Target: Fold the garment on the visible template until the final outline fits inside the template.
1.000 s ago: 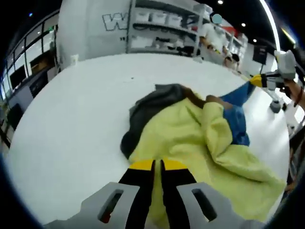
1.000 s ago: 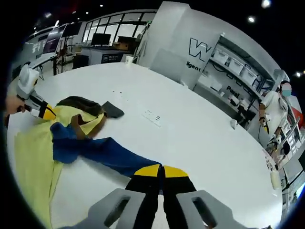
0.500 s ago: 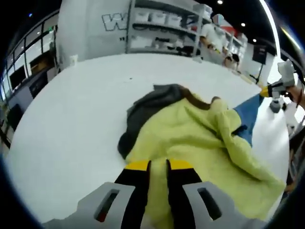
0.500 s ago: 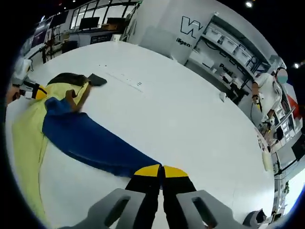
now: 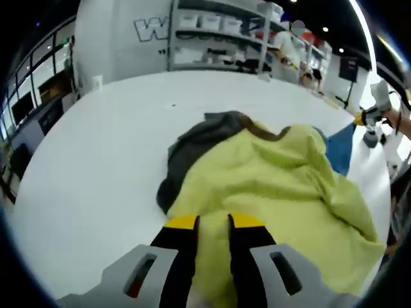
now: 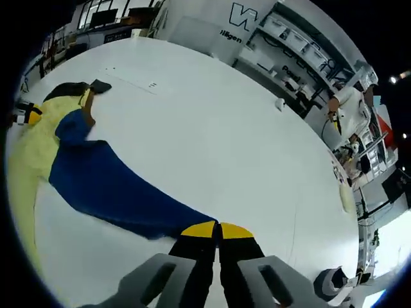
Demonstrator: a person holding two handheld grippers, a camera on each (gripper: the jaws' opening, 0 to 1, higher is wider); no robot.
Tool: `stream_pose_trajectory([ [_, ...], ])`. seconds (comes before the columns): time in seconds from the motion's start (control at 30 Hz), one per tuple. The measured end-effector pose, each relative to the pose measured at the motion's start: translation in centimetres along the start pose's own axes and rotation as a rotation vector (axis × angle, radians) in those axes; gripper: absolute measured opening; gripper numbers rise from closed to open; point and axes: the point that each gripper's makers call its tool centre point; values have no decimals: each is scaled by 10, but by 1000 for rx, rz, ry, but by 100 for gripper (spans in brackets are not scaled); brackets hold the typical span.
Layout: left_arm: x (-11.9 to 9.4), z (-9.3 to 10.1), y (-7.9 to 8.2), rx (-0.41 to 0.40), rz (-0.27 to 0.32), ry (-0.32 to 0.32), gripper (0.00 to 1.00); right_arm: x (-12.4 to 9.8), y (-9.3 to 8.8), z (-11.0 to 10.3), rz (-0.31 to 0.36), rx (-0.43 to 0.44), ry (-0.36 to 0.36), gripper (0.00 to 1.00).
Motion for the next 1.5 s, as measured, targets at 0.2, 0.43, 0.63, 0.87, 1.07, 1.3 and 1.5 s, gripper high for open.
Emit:
stream_pose_trajectory([
  [0.2, -1, 4, 0, 8, -6, -6, 21, -1, -10, 15, -21, 17, -22, 0],
  [0.43, -2, 5, 0, 24, -11, -8, 22, -1, -21, 40, -58, 21, -69, 0],
  [0.63, -3, 4, -1, 21, -14, -4, 22, -3, -30, 74, -95, 36, -109, 0],
  [0.87, -1, 3, -1, 17, -15, 2, 23, -3, -46, 103, -139, 89, -132, 0],
  [1.07, -1, 3, -1, 18, -17, 4, 29, -3, -67, 117, -178, 116, -136, 3],
  [1.3, -2, 3, -1, 29, -21, 11, 34, -17, -92, 138, -221, 138, -167, 20],
  [1.5, -3, 3, -2, 44, -27, 16, 36, -11, -93, 144, -209, 180, -138, 28],
])
Point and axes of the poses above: the point that each gripper's makers call its tool centre point, and the gripper's own axes: x roughly forward along the fingers, z roughly to its right, y roughly out of its top, and after that the axes turned 13 degrees about x, right-handed
